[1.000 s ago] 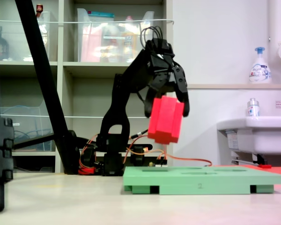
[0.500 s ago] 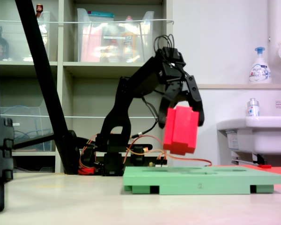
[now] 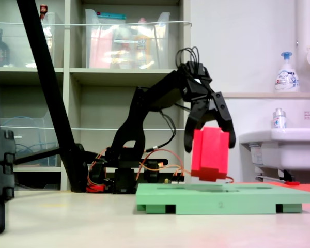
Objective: Put the cross columnar block into the corresponding hole
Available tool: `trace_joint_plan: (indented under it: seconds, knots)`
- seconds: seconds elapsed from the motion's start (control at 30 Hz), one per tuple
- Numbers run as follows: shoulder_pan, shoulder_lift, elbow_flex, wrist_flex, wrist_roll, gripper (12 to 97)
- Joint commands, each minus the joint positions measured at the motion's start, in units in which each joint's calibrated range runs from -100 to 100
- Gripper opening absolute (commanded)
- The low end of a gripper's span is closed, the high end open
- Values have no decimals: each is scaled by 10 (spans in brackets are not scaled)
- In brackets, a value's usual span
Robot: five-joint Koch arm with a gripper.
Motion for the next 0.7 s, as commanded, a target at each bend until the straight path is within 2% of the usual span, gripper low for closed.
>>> trace_joint_plan:
  seconds: [0.0, 0.67]
  knots:
    - [7, -10, 49, 64, 6, 317]
    - [11, 48, 71, 83, -3, 331]
